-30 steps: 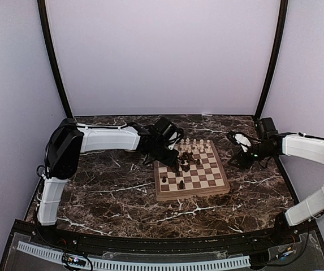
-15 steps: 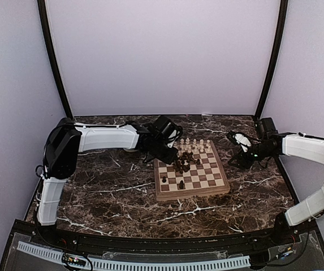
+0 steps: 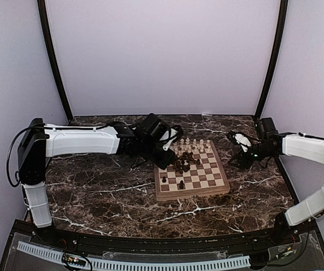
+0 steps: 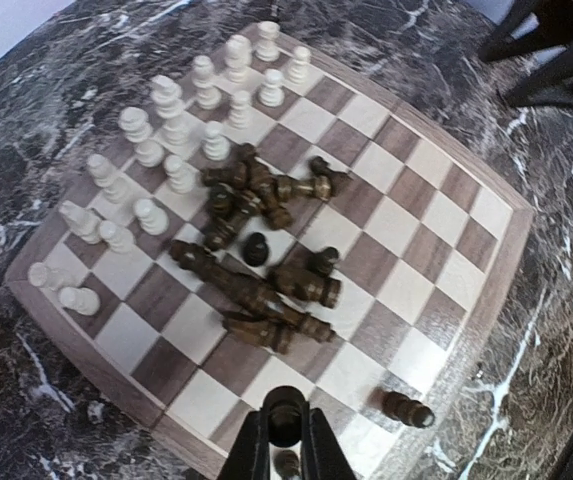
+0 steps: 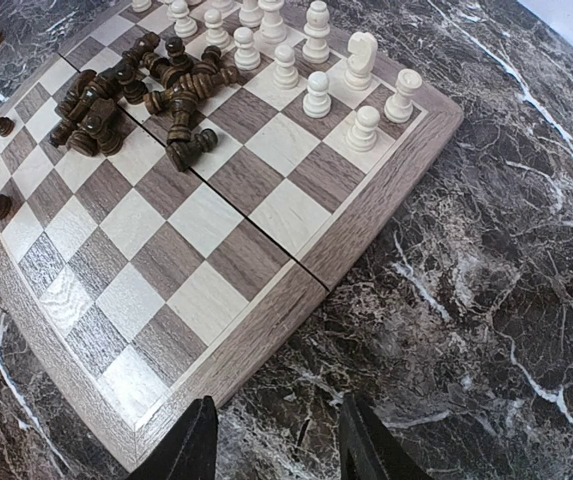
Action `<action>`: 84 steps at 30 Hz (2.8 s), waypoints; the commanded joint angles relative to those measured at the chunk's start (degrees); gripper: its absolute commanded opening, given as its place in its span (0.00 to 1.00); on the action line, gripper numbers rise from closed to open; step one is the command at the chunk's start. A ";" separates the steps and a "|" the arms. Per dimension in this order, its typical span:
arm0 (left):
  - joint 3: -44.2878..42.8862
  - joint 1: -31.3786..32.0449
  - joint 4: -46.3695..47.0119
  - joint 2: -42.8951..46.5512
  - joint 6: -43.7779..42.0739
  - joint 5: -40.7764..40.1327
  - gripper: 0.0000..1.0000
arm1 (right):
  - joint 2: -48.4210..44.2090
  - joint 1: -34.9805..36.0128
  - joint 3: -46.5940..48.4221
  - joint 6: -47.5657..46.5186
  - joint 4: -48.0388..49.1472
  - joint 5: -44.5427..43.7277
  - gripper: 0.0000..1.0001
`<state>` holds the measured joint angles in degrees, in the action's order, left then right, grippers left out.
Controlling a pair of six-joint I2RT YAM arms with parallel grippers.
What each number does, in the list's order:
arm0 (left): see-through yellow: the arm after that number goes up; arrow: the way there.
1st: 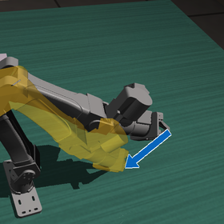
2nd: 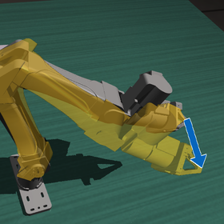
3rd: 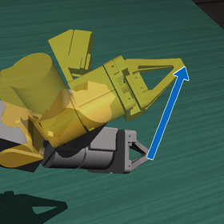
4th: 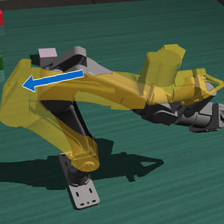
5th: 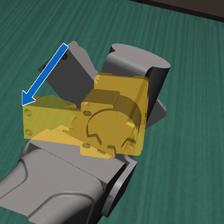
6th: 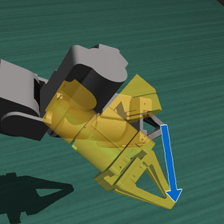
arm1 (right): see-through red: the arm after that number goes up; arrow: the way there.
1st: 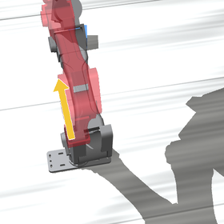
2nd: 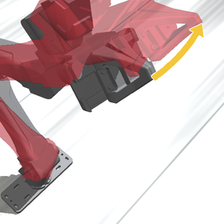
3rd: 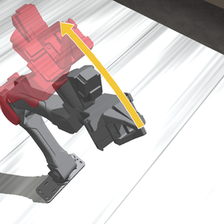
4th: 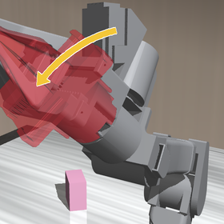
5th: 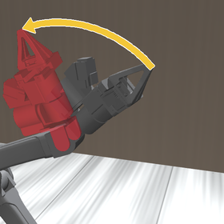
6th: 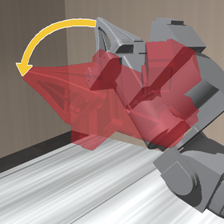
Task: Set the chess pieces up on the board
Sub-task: Place the pawn at g7.
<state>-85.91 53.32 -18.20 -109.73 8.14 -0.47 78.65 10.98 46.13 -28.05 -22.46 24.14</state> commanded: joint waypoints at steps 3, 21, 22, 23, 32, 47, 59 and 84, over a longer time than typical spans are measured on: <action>2.04 3.39 -1.10 0.30 -3.44 1.22 0.07 | 0.36 -0.17 1.43 -0.45 0.09 0.25 0.43; 0.39 3.94 -4.87 -4.67 -5.07 -0.89 0.07 | 0.62 -0.17 1.33 -0.42 0.11 -0.15 0.43; 0.39 3.92 -4.89 -4.89 -5.07 -0.82 0.07 | 0.65 -0.17 1.33 -0.47 0.07 -0.10 0.43; 0.39 3.90 -4.74 -4.97 -4.96 -0.75 0.08 | 0.70 -0.22 1.33 -0.47 0.07 -0.12 0.43; -0.47 3.90 -4.39 -6.35 -5.17 -1.06 0.11 | 0.87 -0.17 1.33 -0.45 0.05 -0.27 0.43; -0.84 3.90 -4.67 -6.67 -5.07 -0.73 0.14 | 0.97 -0.22 1.33 -0.51 -0.04 -0.32 0.43; -1.07 3.91 -5.15 -6.74 -4.89 -0.26 0.19 | 0.99 -0.17 1.51 -0.51 -0.28 -0.19 0.43; -5.40 -9.77 0.07 6.61 0.10 3.07 0.47 | 12.63 16.10 20.99 -10.68 -10.99 -1.81 0.39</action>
<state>-95.18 50.30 -22.98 -106.15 3.53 -1.37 86.17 23.90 62.22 -35.55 -29.80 23.33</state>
